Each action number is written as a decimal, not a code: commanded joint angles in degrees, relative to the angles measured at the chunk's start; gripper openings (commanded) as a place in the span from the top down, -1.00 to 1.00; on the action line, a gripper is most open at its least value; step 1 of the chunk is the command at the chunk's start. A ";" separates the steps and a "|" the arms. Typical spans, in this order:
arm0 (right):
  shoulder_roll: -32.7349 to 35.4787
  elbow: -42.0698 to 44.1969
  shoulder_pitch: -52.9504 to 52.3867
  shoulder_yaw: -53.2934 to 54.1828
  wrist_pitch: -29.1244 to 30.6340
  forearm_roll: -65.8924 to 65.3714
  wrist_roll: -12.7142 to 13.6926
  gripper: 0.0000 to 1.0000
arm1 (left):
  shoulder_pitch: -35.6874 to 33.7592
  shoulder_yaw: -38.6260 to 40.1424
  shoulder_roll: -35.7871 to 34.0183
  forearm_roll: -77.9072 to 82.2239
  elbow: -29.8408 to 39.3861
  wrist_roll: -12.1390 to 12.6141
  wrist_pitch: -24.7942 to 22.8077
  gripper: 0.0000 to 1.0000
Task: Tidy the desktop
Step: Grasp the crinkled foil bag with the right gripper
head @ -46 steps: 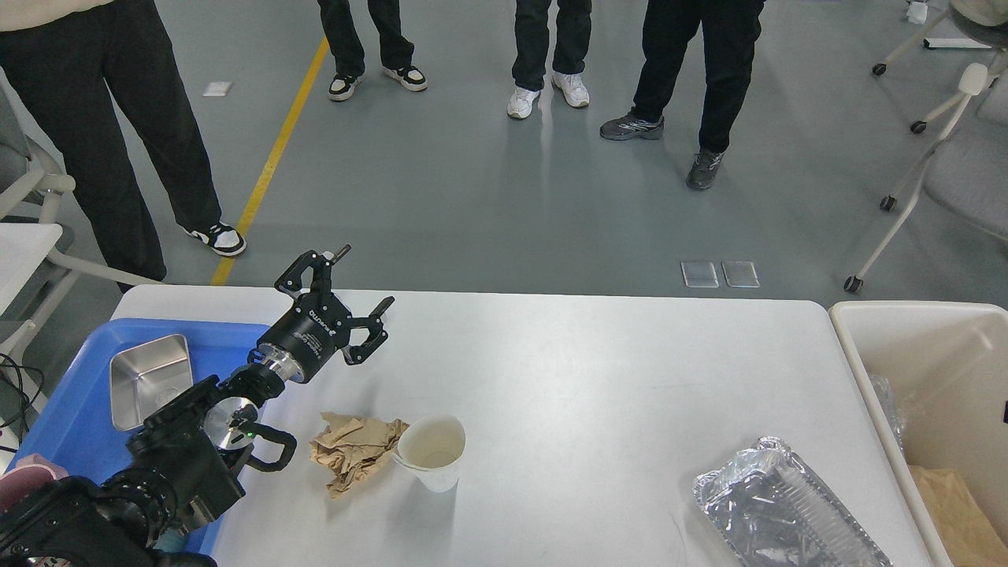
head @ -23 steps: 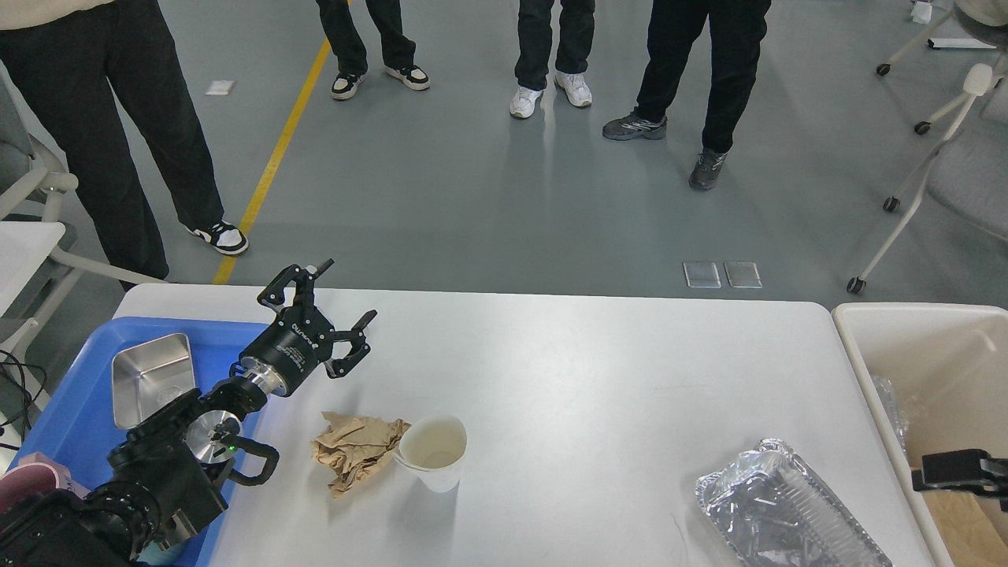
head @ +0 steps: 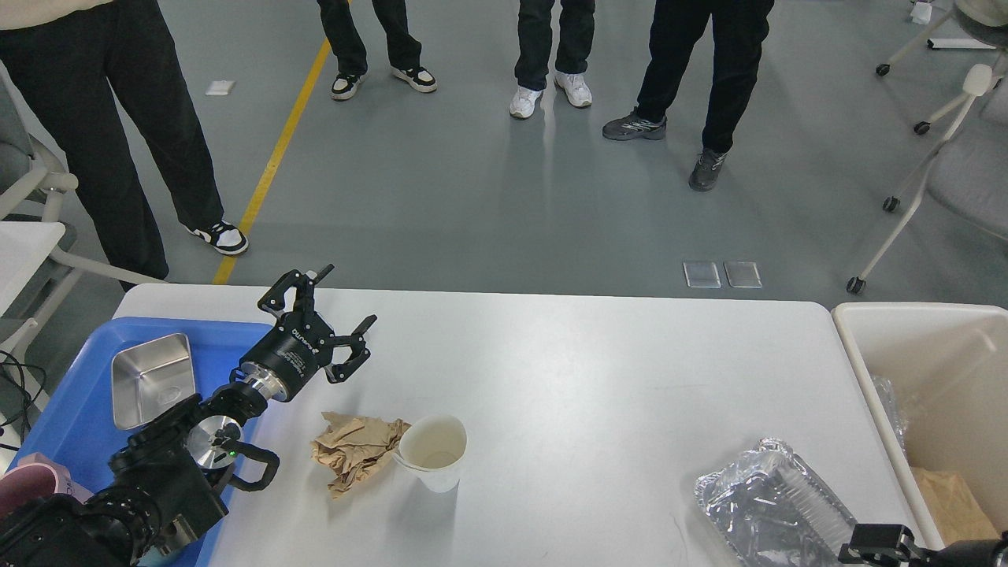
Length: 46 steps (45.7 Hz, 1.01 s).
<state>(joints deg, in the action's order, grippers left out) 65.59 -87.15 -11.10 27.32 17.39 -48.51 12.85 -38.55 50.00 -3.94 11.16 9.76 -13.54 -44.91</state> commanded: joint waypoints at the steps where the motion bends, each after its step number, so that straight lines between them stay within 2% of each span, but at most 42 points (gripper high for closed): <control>1: -2.39 2.16 1.43 0.11 -1.39 0.00 -0.01 -1.00 | 0.49 -0.08 -0.36 0.00 -0.01 0.00 0.00 -0.93; 12: -4.68 4.45 2.75 0.11 -3.24 -0.09 -0.10 -1.00 | 1.20 0.01 -0.45 0.18 -0.01 0.00 0.00 -0.93; 16: -5.12 4.53 3.02 0.19 -3.42 -0.09 -0.19 -0.85 | 1.28 -0.08 -0.45 0.18 -0.01 0.00 0.09 -0.93; 32: -5.73 4.53 4.07 0.37 -4.03 0.17 -0.54 -0.55 | 1.72 -0.08 -0.45 0.35 -0.01 0.00 0.26 -0.93; 40: -6.08 4.53 5.04 0.46 -4.29 0.26 -0.72 -0.16 | 2.07 -0.08 -0.45 0.35 -0.09 0.00 0.35 -0.93; 43: -6.52 4.62 5.39 0.46 -4.56 0.26 -0.72 0.05 | 2.07 -0.08 -0.45 0.35 -0.09 0.00 0.35 -0.93; 46: -6.96 4.97 5.39 0.46 -5.08 0.26 -0.81 0.36 | 2.34 -0.08 -0.45 0.35 -0.09 0.00 0.35 -0.93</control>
<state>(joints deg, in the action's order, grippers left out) 59.31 -82.58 -5.95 27.77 12.98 -48.27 12.14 -36.50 49.92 -4.40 11.51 9.68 -13.54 -44.58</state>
